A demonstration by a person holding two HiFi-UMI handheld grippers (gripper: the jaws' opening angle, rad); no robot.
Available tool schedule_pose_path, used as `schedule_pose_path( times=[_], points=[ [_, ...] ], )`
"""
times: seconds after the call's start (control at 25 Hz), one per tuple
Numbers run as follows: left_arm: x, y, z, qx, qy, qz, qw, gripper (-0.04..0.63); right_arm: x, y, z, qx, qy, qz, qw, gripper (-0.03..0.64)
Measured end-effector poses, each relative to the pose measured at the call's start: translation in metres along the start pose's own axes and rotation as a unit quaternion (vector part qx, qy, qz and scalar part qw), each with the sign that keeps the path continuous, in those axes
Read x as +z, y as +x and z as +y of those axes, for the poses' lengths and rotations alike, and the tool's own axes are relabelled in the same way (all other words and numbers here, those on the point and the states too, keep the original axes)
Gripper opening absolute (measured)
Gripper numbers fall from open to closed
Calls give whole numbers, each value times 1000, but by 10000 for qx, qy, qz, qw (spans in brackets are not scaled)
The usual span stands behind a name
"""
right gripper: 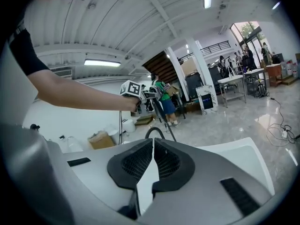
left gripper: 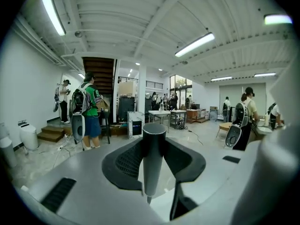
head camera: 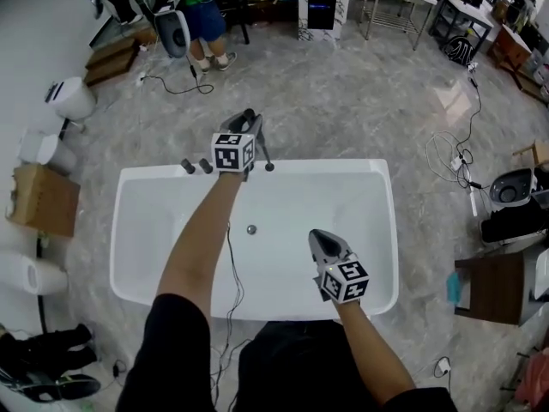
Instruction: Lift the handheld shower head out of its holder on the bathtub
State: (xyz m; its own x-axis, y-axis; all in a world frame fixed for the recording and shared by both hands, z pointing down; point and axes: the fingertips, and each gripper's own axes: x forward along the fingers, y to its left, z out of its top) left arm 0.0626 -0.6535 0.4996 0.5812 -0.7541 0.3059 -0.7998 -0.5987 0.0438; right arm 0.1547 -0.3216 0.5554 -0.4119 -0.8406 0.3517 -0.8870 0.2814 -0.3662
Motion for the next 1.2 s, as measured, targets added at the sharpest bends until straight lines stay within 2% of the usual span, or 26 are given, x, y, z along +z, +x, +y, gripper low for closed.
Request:
schedule_pose_path(
  times=[0.4, 0.52, 0.96, 1.2],
  points=[
    [72, -65, 1, -59, 133, -390, 9991, 130, 58, -13, 23, -34, -652, -283, 9975, 8],
    [92, -85, 1, -70, 278, -474, 9985, 130, 73, -16, 24, -10, -833, -316, 9960, 8],
    [137, -149, 4, 54, 387, -827, 9958, 130, 110, -33, 17, -45, -877, -637, 9941, 3],
    [152, -157, 4, 47, 409, -909, 9950, 130, 127, -34, 19, -136, -1100, -799, 9906, 2]
  ],
)
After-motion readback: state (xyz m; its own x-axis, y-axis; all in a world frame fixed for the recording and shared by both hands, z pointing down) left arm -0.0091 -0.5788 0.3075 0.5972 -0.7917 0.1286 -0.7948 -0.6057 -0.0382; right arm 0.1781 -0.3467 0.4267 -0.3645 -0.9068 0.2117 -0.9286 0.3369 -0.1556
